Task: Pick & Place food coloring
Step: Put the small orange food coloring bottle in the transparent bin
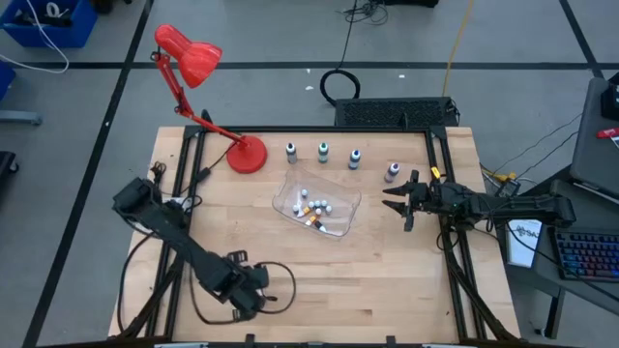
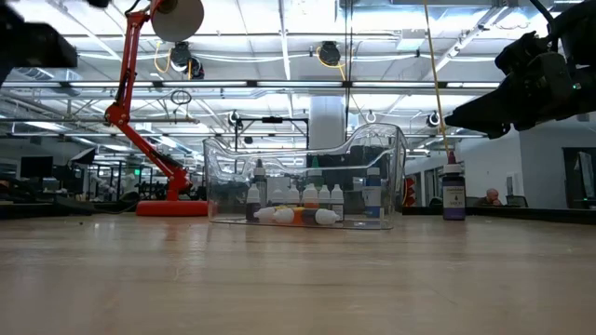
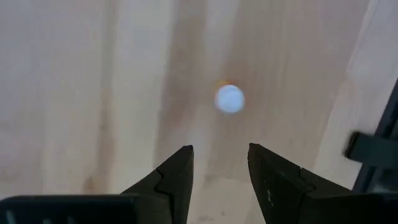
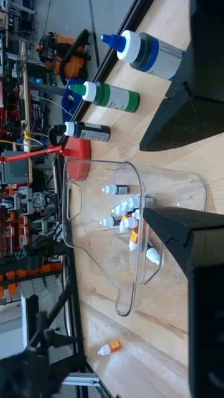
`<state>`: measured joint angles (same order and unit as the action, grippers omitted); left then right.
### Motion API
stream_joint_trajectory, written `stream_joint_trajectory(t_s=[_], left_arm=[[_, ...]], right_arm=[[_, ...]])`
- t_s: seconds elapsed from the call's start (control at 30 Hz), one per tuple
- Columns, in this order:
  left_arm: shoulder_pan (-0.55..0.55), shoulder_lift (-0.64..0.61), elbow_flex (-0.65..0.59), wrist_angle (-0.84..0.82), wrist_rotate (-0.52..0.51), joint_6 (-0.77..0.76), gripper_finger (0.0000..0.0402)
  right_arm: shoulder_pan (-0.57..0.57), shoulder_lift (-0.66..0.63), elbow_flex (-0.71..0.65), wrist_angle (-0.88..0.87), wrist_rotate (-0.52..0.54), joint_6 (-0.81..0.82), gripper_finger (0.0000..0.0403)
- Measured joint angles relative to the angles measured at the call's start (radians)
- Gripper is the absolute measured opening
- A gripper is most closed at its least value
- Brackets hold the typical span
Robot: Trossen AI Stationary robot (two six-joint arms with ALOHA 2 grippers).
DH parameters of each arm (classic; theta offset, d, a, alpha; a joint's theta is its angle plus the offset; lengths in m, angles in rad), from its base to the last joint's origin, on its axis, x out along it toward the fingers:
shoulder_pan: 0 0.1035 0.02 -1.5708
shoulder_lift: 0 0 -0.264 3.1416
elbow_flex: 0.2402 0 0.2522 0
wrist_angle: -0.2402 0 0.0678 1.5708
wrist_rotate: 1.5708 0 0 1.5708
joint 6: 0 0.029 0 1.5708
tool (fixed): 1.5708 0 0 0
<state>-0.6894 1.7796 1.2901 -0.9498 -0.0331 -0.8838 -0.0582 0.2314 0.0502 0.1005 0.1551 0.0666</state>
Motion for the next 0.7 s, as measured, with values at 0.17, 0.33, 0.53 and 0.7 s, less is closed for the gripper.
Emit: stream_joint_trajectory(t_s=[0.17,0.33,0.53,0.7], left_arm=[[0.008,0.156,0.121,-0.163,0.084,0.122,0.0154],[0.007,0.214,0.19,-0.271,0.07,0.136,0.0154],[0.0,0.202,0.215,-0.265,-0.01,0.096,0.0154],[-0.009,0.202,0.22,-0.208,-0.018,0.124,0.0154]], right_arm=[[0.0,0.0,0.0,0.0,0.0,0.0,0.0144],[0.0,0.0,0.0,0.0,0.0,0.0,0.0144],[0.0,0.0,0.0,0.0,0.0,0.0,0.0144],[0.0,0.0,0.0,0.0,0.0,0.0,0.0144]])
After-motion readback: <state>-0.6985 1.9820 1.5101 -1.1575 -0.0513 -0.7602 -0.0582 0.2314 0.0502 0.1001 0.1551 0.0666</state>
